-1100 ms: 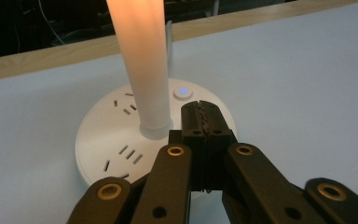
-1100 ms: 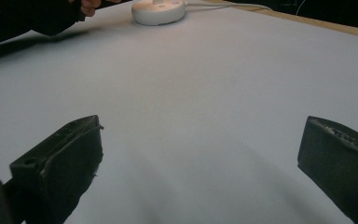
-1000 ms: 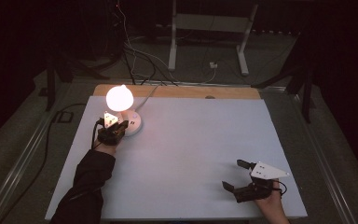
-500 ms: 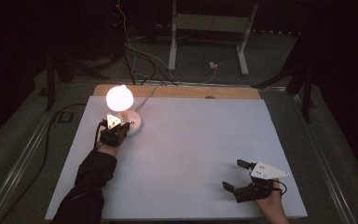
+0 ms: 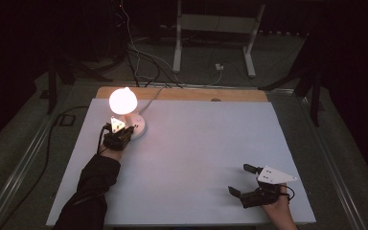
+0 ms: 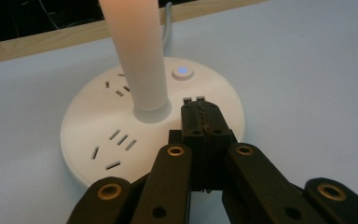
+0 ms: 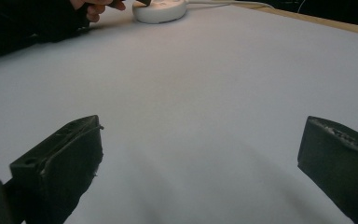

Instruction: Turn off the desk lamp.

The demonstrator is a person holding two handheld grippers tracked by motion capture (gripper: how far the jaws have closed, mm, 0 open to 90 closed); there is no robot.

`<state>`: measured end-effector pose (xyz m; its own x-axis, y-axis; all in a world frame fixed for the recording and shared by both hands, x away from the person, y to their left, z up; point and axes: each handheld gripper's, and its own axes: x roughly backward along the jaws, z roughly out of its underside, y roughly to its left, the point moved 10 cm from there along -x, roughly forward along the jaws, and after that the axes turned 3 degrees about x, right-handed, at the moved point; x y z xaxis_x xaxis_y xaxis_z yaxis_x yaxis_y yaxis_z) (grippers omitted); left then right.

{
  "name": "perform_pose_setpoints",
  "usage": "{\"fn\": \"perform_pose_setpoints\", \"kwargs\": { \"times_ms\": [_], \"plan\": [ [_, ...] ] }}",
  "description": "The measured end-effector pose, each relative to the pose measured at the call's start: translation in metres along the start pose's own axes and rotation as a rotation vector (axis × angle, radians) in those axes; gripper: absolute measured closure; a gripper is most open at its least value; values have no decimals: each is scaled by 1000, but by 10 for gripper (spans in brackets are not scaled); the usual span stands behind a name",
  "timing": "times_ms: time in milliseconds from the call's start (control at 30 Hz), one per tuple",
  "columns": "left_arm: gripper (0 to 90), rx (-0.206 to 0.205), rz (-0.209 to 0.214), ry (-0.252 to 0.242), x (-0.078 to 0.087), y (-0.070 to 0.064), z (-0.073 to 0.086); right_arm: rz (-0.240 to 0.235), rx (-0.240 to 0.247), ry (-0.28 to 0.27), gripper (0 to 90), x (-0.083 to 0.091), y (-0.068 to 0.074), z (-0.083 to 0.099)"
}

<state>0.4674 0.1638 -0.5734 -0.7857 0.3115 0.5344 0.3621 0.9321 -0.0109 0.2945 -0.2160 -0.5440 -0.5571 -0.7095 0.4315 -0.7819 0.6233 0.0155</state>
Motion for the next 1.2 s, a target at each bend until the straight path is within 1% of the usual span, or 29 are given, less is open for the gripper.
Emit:
{"fn": "perform_pose_setpoints", "kwargs": {
  "times_ms": [233,333,433,500,533,600,667,733,800,1000,1200],
  "plan": [
    [900,-9,2,0,-1,-1,0,-1,-1,3,0,0,0,0],
    [900,-33,-10,8,-1,-2,0,-2,-1,4,0,-1,1,1],
    [900,-16,0,7,-1,-1,0,-2,-3,5,0,-1,1,1],
    [900,3,9,-4,1,-1,-2,-2,-2,5,0,-1,1,1],
    [900,6,15,-10,2,-1,-3,-3,-1,4,0,-1,1,0],
    [900,3,19,-25,6,-3,-9,-2,0,2,0,0,1,0],
    [900,9,28,-44,11,-6,-16,-1,-3,1,0,0,0,0],
    [900,-3,27,-56,16,-8,-21,-1,-5,3,0,-1,0,1],
    [900,1,35,-69,20,-10,-24,-3,-1,2,0,0,1,0],
    [900,4,41,-84,24,-11,-29,-3,-3,3,0,-1,1,0],
    [900,14,41,-79,22,-9,-26,-4,-2,6,0,-2,1,1]
  ]
}}
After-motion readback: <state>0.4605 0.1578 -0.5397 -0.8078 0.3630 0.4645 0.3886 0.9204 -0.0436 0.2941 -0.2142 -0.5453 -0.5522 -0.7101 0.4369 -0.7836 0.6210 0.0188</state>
